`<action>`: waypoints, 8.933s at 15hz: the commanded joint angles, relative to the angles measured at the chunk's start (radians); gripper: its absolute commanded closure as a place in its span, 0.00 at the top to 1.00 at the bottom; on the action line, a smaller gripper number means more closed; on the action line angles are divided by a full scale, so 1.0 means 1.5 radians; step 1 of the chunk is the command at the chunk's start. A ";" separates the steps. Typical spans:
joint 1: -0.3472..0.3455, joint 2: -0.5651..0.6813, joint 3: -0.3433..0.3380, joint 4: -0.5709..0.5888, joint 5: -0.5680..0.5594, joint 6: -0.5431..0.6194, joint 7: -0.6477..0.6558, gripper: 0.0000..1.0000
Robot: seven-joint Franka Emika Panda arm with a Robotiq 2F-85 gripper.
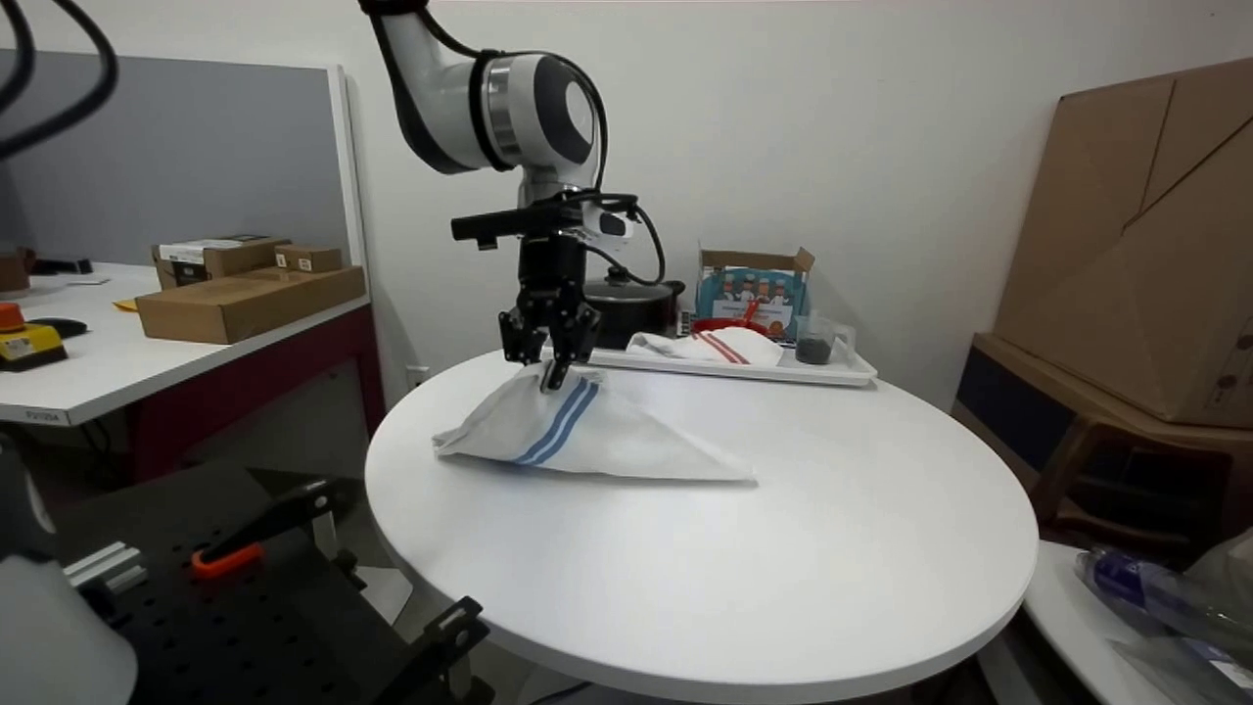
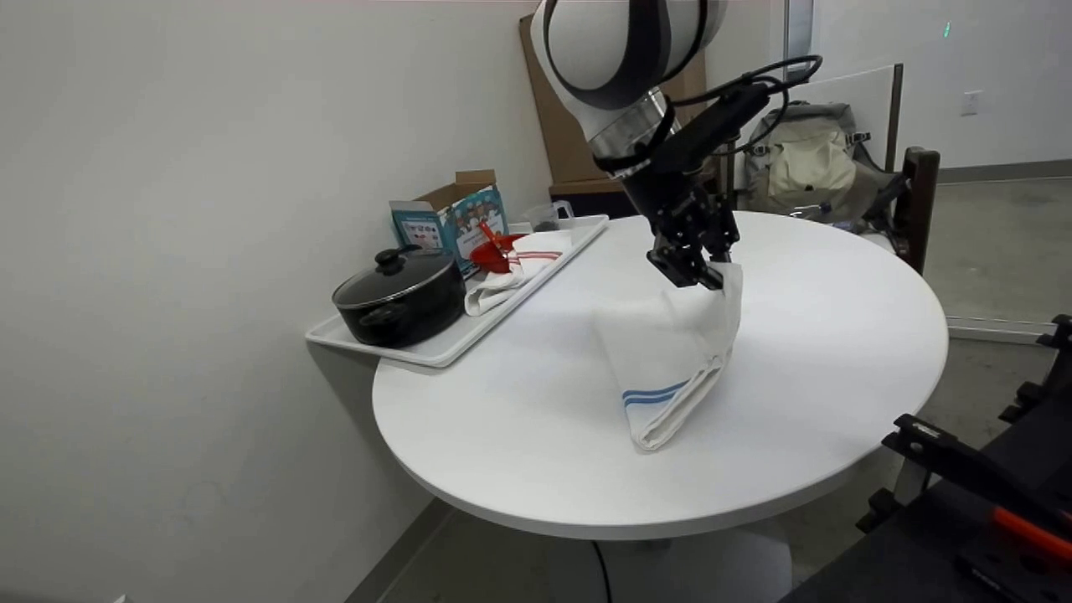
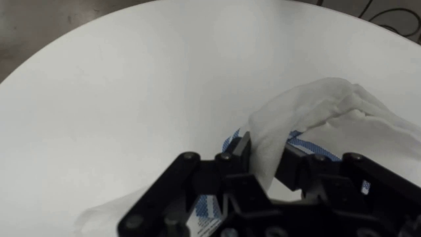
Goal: Fold the towel twice
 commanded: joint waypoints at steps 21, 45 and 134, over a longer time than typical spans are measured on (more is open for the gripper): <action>0.072 -0.023 0.104 -0.165 -0.587 -0.052 -0.003 0.40; -0.061 -0.148 0.052 0.006 0.056 -0.156 -0.154 1.00; -0.070 0.406 0.005 0.510 -0.080 -0.004 -0.806 1.00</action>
